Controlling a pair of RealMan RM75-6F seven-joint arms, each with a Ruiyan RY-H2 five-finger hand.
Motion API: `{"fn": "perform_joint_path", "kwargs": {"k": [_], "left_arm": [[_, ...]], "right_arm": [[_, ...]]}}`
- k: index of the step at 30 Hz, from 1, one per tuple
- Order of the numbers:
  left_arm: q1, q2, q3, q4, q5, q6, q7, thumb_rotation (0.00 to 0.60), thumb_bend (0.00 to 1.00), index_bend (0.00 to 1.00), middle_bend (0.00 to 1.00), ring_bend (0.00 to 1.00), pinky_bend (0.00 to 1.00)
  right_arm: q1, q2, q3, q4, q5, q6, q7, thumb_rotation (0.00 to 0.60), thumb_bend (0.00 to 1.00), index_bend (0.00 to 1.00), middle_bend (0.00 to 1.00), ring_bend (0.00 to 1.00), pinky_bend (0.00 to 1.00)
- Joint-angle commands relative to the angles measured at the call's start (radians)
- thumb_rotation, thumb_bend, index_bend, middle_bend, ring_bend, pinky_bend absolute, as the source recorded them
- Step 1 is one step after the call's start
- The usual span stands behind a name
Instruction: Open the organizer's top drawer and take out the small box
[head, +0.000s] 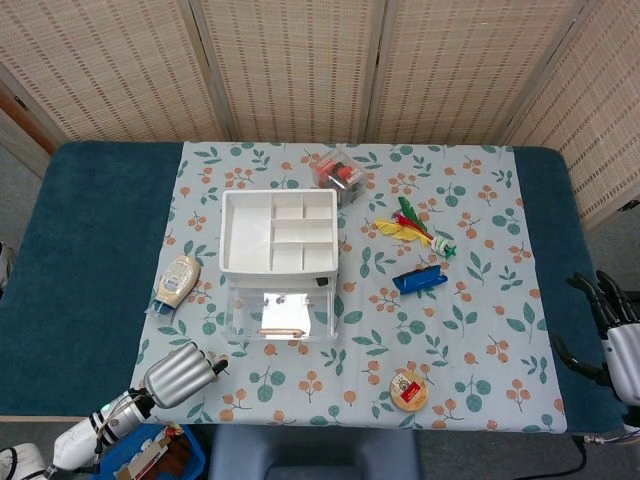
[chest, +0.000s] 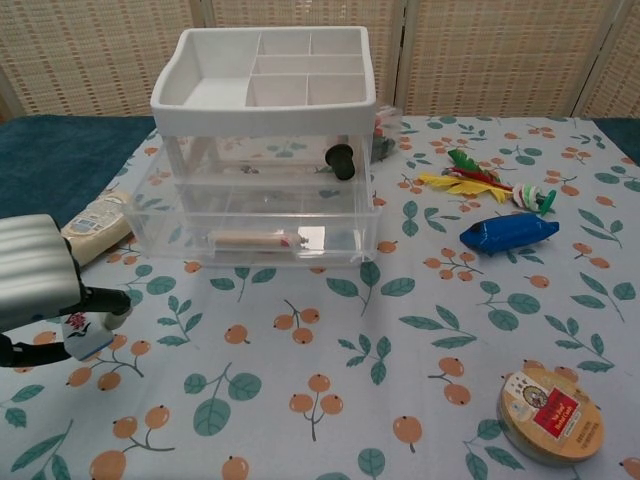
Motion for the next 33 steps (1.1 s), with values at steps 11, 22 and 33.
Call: {"fn": "perform_joint_path", "kwargs": {"k": [11, 22, 33], "left_arm": [[0.032, -0.068, -0.009, 0.072, -0.039, 0.025, -0.063, 0.6, 0.28, 0.4, 0.94, 0.97, 1.0], [0.096, -0.057, -0.02, 0.092, -0.115, 0.08, -0.097, 0.6, 0.25, 0.37, 0.94, 0.97, 1.0], [0.242, 0.017, -0.074, 0.043, -0.355, 0.166, -0.18, 0.6, 0.25, 0.42, 0.88, 0.84, 1.0]], "right_arm": [[0.001, 0.002, 0.001, -0.002, 0.004, -0.004, -0.006, 0.6, 0.35, 0.01, 0.17, 0.03, 0.13], [0.004, 0.0, 0.003, 0.0, 0.006, -0.005, -0.005, 0.6, 0.35, 0.01, 0.18, 0.03, 0.13], [0.005, -0.004, 0.002, 0.01, 0.008, -0.009, 0.003, 0.6, 0.35, 0.01, 0.18, 0.03, 0.13]]}}
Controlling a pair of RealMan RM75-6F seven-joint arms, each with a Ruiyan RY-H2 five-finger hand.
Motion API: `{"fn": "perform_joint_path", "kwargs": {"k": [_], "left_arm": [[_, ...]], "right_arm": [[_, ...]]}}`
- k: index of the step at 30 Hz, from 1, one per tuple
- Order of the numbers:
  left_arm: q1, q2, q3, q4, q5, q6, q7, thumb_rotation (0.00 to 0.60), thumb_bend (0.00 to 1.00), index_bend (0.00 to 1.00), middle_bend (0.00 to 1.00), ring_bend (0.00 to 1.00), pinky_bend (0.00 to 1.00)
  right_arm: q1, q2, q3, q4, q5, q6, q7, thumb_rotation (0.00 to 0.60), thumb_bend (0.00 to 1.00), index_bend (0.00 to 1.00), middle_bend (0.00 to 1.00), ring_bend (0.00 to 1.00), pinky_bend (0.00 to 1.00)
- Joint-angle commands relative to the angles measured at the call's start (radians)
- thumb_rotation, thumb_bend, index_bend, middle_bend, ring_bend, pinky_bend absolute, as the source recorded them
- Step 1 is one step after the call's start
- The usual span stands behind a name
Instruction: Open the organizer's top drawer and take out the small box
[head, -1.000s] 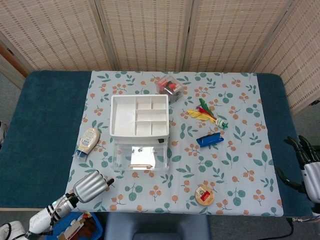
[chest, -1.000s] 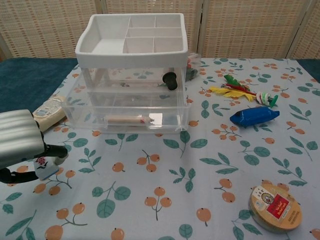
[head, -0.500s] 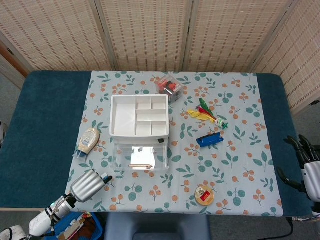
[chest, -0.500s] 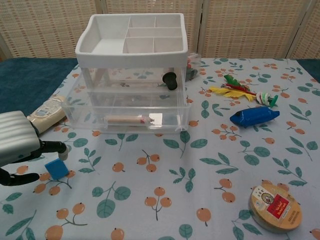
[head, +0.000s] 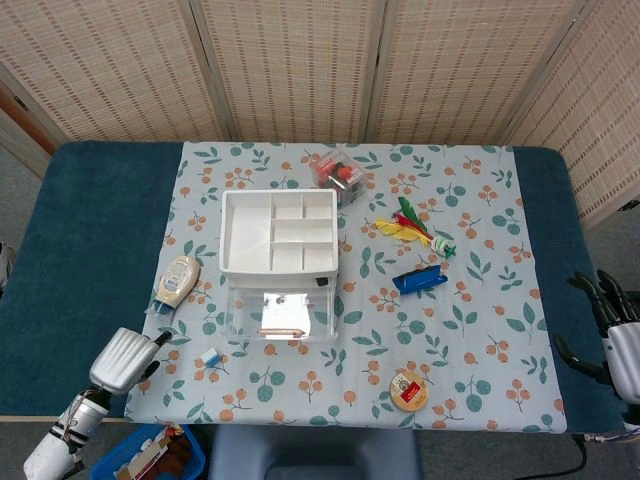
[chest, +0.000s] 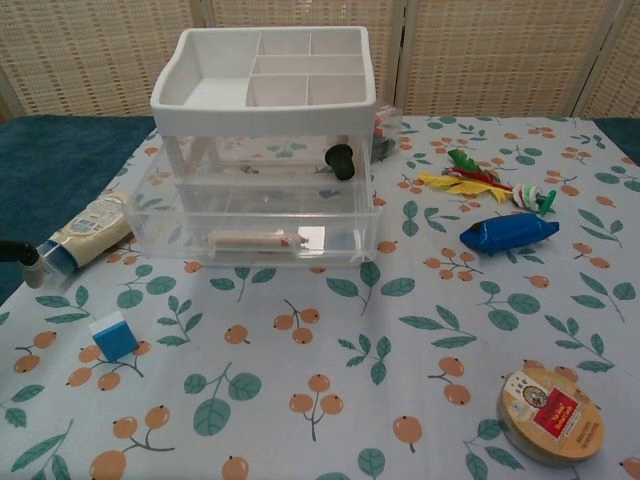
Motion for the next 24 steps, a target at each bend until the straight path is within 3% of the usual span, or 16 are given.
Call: {"fn": "perform_joint_path", "kwargs": {"k": [1, 7, 11, 24], "left_arm": [[0.06, 0.033, -0.033, -0.026, -0.087, 0.052, -0.039, 0.6, 0.25, 0.42, 0.87, 0.82, 1.0], [0.122, 0.083, -0.093, -0.119, -0.225, 0.092, -0.135, 0.6, 0.25, 0.38, 0.77, 0.7, 0.97], [0.15, 0.112, -0.123, -0.189, -0.273, 0.129, -0.133, 0.6, 0.25, 0.37, 0.73, 0.65, 0.95], [0.175, 0.14, -0.135, -0.317, -0.247, 0.17, -0.102, 0.6, 0.25, 0.38, 0.72, 0.64, 0.92]], "right_arm": [[0.001, 0.001, -0.001, 0.0, -0.001, -0.002, -0.001, 0.6, 0.35, 0.01, 0.18, 0.03, 0.13], [0.014, 0.01, -0.02, 0.0, -0.012, -0.043, -0.004, 0.6, 0.35, 0.01, 0.18, 0.03, 0.13], [0.024, 0.018, -0.036, -0.005, -0.017, -0.081, -0.01, 0.6, 0.35, 0.01, 0.18, 0.03, 0.13], [-0.011, -0.052, -0.069, 0.033, 0.036, -0.109, -0.024, 0.6, 0.35, 0.01, 0.18, 0.03, 0.13]]}}
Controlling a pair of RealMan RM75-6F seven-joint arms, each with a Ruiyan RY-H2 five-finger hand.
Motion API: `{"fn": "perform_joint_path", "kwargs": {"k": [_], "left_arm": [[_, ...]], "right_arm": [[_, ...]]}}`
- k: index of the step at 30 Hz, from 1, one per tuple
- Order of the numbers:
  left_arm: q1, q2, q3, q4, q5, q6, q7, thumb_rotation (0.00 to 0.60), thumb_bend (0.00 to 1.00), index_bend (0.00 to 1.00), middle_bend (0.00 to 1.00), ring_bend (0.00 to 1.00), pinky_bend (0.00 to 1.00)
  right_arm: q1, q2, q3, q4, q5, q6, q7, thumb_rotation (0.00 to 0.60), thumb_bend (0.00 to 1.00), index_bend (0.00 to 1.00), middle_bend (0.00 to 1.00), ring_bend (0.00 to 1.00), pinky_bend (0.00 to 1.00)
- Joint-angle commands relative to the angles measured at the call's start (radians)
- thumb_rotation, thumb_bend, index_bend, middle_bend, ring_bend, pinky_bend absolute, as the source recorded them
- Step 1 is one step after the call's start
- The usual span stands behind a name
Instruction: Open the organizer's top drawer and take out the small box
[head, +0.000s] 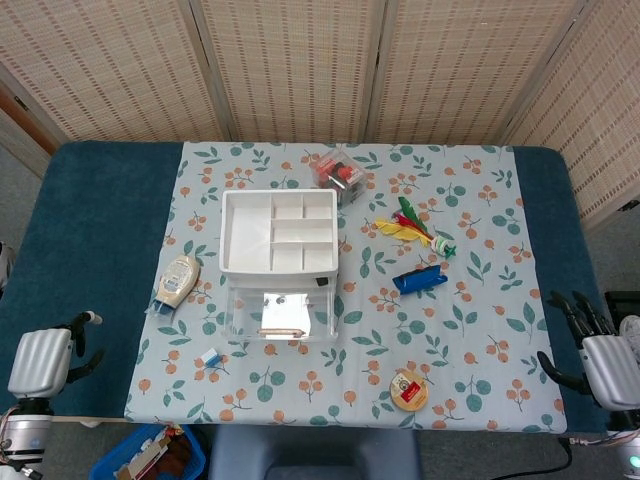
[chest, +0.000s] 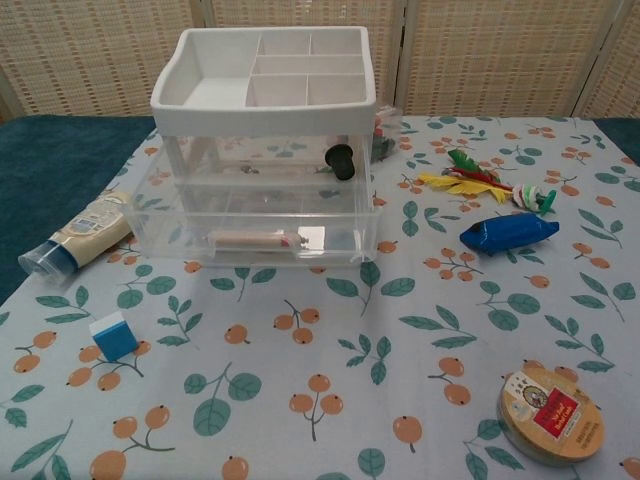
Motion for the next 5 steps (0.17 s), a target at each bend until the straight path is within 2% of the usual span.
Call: {"fn": "perform_joint_path", "kwargs": {"k": [1, 5], "left_arm": [[0.001, -0.004, -0.003, -0.005, 0.011, 0.007, 0.012, 0.6, 0.25, 0.38, 0.72, 0.64, 0.91], [0.003, -0.03, -0.017, 0.002, 0.027, 0.031, 0.013, 0.6, 0.25, 0.38, 0.72, 0.64, 0.91]], "right_arm": [[-0.01, -0.009, -0.004, 0.008, 0.012, -0.001, 0.004, 0.6, 0.35, 0.01, 0.18, 0.03, 0.13], [-0.018, -0.012, 0.0, 0.011, 0.016, 0.012, 0.005, 0.6, 0.35, 0.01, 0.18, 0.03, 0.13]]}}
